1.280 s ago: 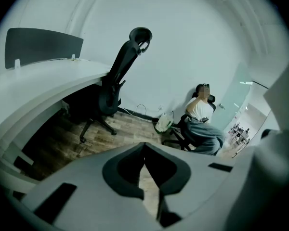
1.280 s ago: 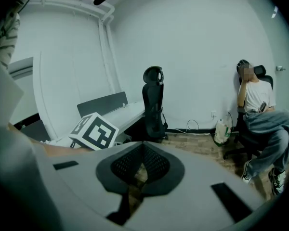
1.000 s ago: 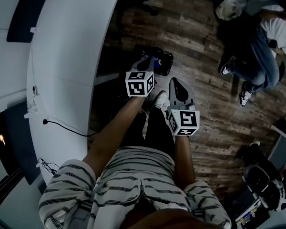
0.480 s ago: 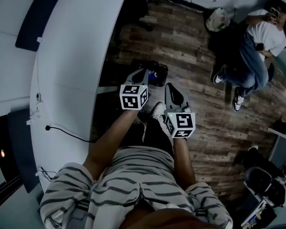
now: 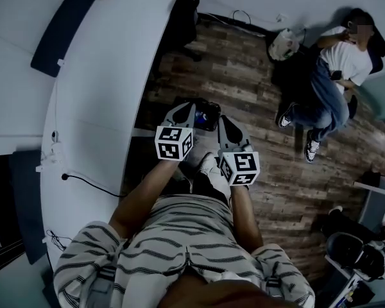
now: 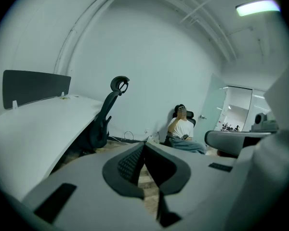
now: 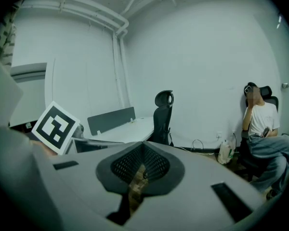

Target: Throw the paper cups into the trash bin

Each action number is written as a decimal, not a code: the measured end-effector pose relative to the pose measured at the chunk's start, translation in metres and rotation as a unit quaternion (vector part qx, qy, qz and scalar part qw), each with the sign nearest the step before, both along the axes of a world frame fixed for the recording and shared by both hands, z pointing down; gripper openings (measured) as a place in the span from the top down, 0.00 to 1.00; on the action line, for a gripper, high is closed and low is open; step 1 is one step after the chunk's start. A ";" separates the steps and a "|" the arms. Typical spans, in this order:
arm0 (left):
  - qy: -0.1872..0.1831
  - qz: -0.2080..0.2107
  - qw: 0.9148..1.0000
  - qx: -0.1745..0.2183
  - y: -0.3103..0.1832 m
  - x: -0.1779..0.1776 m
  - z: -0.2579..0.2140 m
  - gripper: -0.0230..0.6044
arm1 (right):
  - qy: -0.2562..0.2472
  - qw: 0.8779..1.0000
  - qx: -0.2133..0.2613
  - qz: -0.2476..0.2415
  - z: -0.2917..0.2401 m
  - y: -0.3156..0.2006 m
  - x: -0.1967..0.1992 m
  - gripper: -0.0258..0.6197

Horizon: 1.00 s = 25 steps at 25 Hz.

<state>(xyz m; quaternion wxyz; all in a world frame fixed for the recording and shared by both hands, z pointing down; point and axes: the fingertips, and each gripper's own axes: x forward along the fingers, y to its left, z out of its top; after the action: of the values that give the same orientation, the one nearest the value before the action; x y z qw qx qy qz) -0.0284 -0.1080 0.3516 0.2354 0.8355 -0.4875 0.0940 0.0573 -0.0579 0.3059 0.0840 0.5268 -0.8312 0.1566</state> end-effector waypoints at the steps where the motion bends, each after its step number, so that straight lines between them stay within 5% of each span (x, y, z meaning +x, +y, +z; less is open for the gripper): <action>1: 0.002 0.000 1.000 0.003 0.001 0.000 -0.005 0.93 | 0.001 1.000 0.003 -0.003 -0.004 0.000 -0.001 0.95; 25: 0.029 0.005 0.997 0.068 0.023 -0.031 -0.070 0.93 | 0.004 0.997 0.079 0.001 -0.068 -0.011 -0.024 0.95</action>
<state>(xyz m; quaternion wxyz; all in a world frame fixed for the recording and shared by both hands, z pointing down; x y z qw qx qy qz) -0.0596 -0.0846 0.2812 0.1917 0.8544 -0.4816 0.0371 0.0329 -0.0685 0.2379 0.0452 0.5329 -0.8403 0.0888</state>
